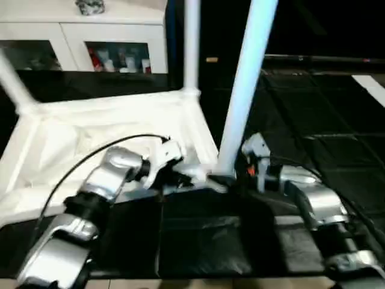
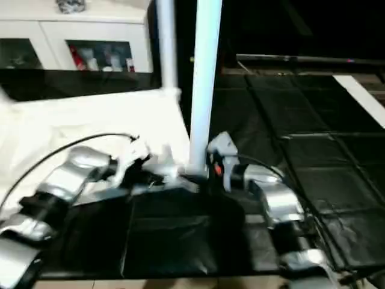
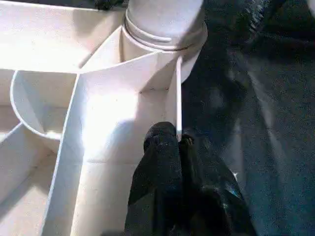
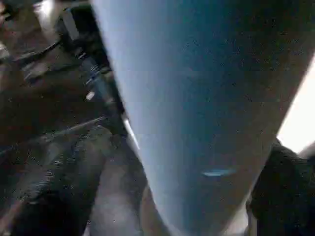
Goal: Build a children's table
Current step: Rotate leg to tighten
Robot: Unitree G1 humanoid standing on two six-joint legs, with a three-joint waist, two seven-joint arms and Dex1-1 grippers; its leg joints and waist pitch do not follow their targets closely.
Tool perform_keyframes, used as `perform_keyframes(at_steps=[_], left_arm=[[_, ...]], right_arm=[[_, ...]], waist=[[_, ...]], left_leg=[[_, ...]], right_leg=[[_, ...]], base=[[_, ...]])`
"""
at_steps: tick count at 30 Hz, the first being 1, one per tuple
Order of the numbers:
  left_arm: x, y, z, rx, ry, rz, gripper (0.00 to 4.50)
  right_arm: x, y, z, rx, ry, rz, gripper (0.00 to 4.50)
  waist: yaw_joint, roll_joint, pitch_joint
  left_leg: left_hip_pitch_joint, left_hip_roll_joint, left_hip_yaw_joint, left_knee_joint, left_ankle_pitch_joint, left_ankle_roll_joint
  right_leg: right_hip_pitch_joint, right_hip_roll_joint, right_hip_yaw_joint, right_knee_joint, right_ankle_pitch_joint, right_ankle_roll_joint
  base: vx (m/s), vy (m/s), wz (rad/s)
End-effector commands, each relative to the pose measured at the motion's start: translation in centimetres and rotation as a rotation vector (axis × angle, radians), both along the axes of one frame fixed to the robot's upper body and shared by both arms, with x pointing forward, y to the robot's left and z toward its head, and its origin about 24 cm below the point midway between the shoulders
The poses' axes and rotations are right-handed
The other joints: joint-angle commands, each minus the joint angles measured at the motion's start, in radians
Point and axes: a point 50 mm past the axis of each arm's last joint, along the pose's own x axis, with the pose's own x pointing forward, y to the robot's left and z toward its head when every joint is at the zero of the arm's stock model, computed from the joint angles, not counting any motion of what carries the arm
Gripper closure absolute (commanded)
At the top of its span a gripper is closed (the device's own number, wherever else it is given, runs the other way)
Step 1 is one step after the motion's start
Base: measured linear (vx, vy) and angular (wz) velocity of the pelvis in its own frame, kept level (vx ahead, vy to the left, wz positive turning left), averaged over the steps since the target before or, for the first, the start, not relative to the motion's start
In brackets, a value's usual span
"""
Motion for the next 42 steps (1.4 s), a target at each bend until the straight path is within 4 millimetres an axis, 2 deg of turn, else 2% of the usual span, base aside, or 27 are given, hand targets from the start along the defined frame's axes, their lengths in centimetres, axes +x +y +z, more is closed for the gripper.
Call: perform_keyframes(at_steps=[1, 6, 8, 10, 11, 16, 20, 22, 24, 25, 30, 34, 36, 38, 39, 41, 42], left_arm=[[-0.6, -0.8, 0.4, 0.009, -0.009, -0.135, 4.5], [-1.3, -0.6, 0.2, 0.051, -0.004, -0.217, 4.5], [-1.4, -0.6, 0.1, 0.058, -0.008, -0.225, 4.5], [-1.4, -0.6, 0.1, 0.061, -0.009, -0.232, 4.5], [-1.4, -0.6, 0.0, 0.062, -0.009, -0.234, 4.5], [-1.6, -0.6, 0.0, 0.064, -0.009, -0.248, 4.5], [-1.6, -0.5, 0.1, 0.067, -0.013, -0.247, 4.5], [-1.5, -0.3, 0.1, 0.072, -0.015, -0.243, 4.5], [-1.5, -0.1, 0.0, 0.076, -0.016, -0.235, 4.5], [-1.5, -0.1, 0.0, 0.076, -0.016, -0.235, 4.5], [-1.5, -0.1, 0.0, 0.055, -0.014, -0.197, 4.5], [-1.5, -0.7, 0.2, 0.0, 0.011, -0.151, 4.5], [-1.4, -1.2, 0.2, -0.024, 0.019, -0.123, 4.5], [-1.2, -1.8, 0.2, -0.038, 0.014, -0.088, 4.5], [-0.8, -2.7, 0.1, -0.057, 0.001, -0.038, 4.5], [-0.5, -3.8, 0.2, -0.084, 0.002, 0.025, 4.5], [-0.5, -4.0, 0.2, -0.087, 0.002, 0.035, 4.5]], right_arm=[[-0.2, -0.2, 0.5, 0.004, 0.005, 0.052, 0.02], [-0.6, -0.2, 0.8, 0.011, 0.013, 0.136, 0.02], [-0.7, -0.2, 0.7, 0.008, 0.008, 0.149, 0.19], [-0.8, -0.3, 0.6, 0.007, 0.019, 0.159, 0.39], [-0.8, -0.4, 0.6, 0.007, 0.023, 0.162, 0.46], [-1.0, -0.4, 0.6, 0.018, 0.041, 0.181, 1.0], [-1.0, -0.4, 0.6, 0.022, 0.049, 0.196, 1.17], [-1.0, -0.4, 0.5, 0.023, 0.058, 0.203, 1.44], [-1.0, -0.3, 0.5, 0.025, 0.067, 0.212, 1.62], [-1.0, -0.3, 0.5, 0.025, 0.068, 0.213, 1.62], [-1.1, -0.1, 0.4, 0.029, 0.077, 0.221, 2.1], [-1.2, 0.2, 0.3, 0.061, 0.076, 0.195, 2.25], [-1.1, 0.5, 0.3, 0.083, 0.078, 0.161, 2.3], [-0.7, 1.0, 0.1, 0.094, 0.056, 0.096, 2.31], [0.0, 1.7, -0.5, 0.066, 0.032, -0.025, 2.33], [0.5, 2.5, -0.9, 0.055, 0.026, -0.117, 2.37], [0.5, 2.7, -0.9, 0.057, 0.027, -0.128, 2.39]], waist=[[0.0, 0.002, -0.066], [0.015, 0.003, -0.063], [0.015, 0.007, -0.063], [0.015, 0.001, -0.063], [0.015, 0.001, -0.063], [0.015, 0.0, -0.064], [0.016, -0.001, -0.065], [0.017, -0.001, -0.065], [0.017, -0.004, -0.065], [0.016, -0.01, -0.065], [0.018, -0.009, -0.063], [0.017, -0.008, -0.062], [0.015, -0.002, -0.06], [0.012, -0.004, -0.058], [0.006, -0.001, -0.055], [-0.001, -0.001, -0.057], [-0.007, -0.003, -0.057]], left_leg=[[-0.001, 0.006, 0.019, -0.057, -0.123, 0.075], [0.002, 0.01, 0.02, -0.061, -0.156, 0.057], [0.001, 0.009, 0.018, -0.062, -0.158, 0.047], [0.001, 0.009, 0.019, -0.062, -0.164, 0.043], [0.001, 0.009, 0.018, -0.062, -0.165, 0.042], [-0.001, 0.007, 0.019, -0.06, -0.149, 0.045], [-0.001, 0.007, 0.019, -0.059, -0.142, 0.05], [-0.002, 0.007, 0.019, -0.058, -0.142, 0.05], [-0.002, 0.006, 0.019, -0.058, -0.135, 0.051], [-0.003, 0.006, 0.02, -0.058, -0.133, 0.052], [-0.002, 0.008, 0.019, -0.059, -0.137, 0.053], [-0.002, 0.008, 0.018, -0.06, -0.148, 0.047], [-0.001, 0.007, 0.018, -0.061, -0.171, 0.038], [-0.003, 0.005, 0.017, -0.064, -0.187, 0.029], [-0.002, 0.004, 0.015, -0.067, -0.206, 0.009], [-0.006, 0.0, 0.009, -0.071, -0.212, -0.008], [-0.007, -0.001, 0.009, -0.07, -0.202, -0.011]], right_leg=[[0.065, -0.032, 0.017, -0.051, 0.009, -0.299], [0.061, -0.035, 0.018, -0.055, -0.059, -0.284], [0.061, -0.036, 0.018, -0.054, -0.065, -0.281], [0.062, -0.036, 0.018, -0.056, -0.075, -0.277], [0.061, -0.036, 0.018, -0.055, -0.078, -0.275], [0.062, -0.035, 0.018, -0.054, -0.069, -0.271], [0.063, -0.034, 0.017, -0.054, -0.061, -0.275], [0.063, -0.035, 0.017, -0.054, -0.064, -0.275], [0.063, -0.035, 0.017, -0.053, -0.066, -0.274], [0.064, -0.035, 0.017, -0.054, -0.069, -0.272], [0.061, -0.037, 0.018, -0.053, -0.093, -0.268], [0.06, -0.037, 0.018, -0.055, -0.11, -0.264], [0.058, -0.037, 0.019, -0.059, -0.14, -0.261], [0.059, -0.037, 0.02, -0.064, -0.178, -0.247], [0.055, -0.038, 0.02, -0.069, -0.234, -0.23], [0.062, -0.039, 0.019, -0.072, -0.284, -0.203], [0.062, -0.038, 0.018, -0.073, -0.28, -0.194]], base=[[0.0, 0.0, 0.0], [0.0, 0.0, 0.0], [0.0, 0.0, 0.0], [0.0, 0.0, 0.0], [0.0, 0.0, 0.0], [0.0, 0.0, 0.0], [0.0, 0.0, 0.0], [0.0, 0.0, 0.0], [0.0, 0.0, 0.0], [0.0, 0.0, 0.0], [0.0, 0.0, 0.0], [0.0, 0.0, 0.0], [0.0, 0.0, 0.0], [0.0, 0.0, 0.0], [0.0, 0.0, 0.0], [0.0, 0.0, 0.0], [0.0, 0.0, 0.0]])
